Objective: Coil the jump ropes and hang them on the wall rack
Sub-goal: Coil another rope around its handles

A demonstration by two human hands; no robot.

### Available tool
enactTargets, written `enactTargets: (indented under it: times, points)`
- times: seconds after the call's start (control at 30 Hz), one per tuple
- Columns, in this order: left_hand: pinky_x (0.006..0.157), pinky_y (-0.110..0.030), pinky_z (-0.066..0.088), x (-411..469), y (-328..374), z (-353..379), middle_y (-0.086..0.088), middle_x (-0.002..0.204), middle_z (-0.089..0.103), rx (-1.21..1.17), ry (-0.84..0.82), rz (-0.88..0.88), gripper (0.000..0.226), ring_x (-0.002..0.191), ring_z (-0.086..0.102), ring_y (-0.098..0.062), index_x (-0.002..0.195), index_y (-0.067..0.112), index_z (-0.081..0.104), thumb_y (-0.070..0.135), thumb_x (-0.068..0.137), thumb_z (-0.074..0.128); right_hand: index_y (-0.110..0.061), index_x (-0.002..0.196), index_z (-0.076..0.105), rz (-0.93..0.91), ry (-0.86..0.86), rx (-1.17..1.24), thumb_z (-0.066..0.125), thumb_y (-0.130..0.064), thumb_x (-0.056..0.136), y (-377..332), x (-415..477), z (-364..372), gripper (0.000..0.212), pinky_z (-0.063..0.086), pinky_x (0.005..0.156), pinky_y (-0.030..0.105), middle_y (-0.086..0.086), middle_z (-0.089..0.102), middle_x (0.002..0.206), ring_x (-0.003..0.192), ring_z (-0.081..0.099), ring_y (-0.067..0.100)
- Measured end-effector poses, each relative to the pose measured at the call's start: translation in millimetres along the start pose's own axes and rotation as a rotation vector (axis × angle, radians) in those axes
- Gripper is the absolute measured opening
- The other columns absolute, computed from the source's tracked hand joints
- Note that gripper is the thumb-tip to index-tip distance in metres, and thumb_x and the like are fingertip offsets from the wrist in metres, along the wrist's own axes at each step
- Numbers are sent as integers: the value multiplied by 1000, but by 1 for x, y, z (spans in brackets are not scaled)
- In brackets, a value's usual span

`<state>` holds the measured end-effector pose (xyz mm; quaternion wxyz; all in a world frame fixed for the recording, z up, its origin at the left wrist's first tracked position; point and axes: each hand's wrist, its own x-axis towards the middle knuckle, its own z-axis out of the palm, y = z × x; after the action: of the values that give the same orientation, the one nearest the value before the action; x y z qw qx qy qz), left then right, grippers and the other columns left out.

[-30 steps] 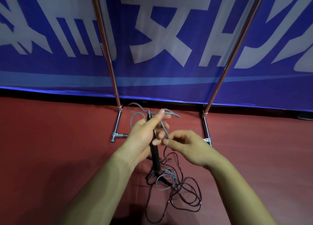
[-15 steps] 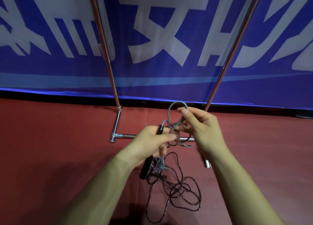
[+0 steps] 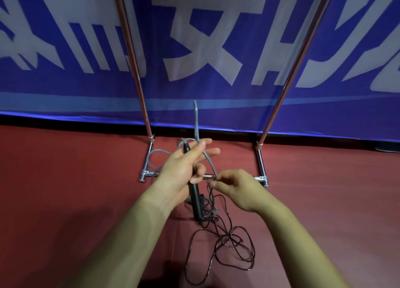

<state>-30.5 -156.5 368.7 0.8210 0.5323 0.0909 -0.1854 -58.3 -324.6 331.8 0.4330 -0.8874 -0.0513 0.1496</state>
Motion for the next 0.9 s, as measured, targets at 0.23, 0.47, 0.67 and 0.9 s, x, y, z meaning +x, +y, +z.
enactTargets:
  times: [0.23,0.47,0.67,0.9]
  points:
    - [34,-15,21,5,-1,-13,-1,112,75,139,51,21,20,42,44,-6,111,14,70,11,92,67,0,90,70,-53,354,483,60,-10,99,-21,-1,-17,17,61,65,34,15,72,73,64,68,22]
    - [42,-18,31,2,-21,-10,2,49,55,597,-109,-33,17,39,43,-7,108,19,74,19,91,73,0,93,69,-145,472,753,59,-9,99,-40,-5,-28,15,57,61,29,13,66,73,61,65,22]
    - [44,-15,35,4,-26,-6,8,45,55,687,-52,115,8,38,45,-5,97,19,73,18,89,75,-9,100,72,-132,391,861,58,-8,98,-41,-5,-23,14,59,70,29,8,74,85,72,68,18]
    - [37,-16,29,6,-18,-1,-2,52,57,332,85,36,8,38,46,-9,96,11,68,19,98,65,-15,120,50,-44,196,657,74,8,82,-13,-1,-7,50,56,81,33,5,67,91,83,64,15]
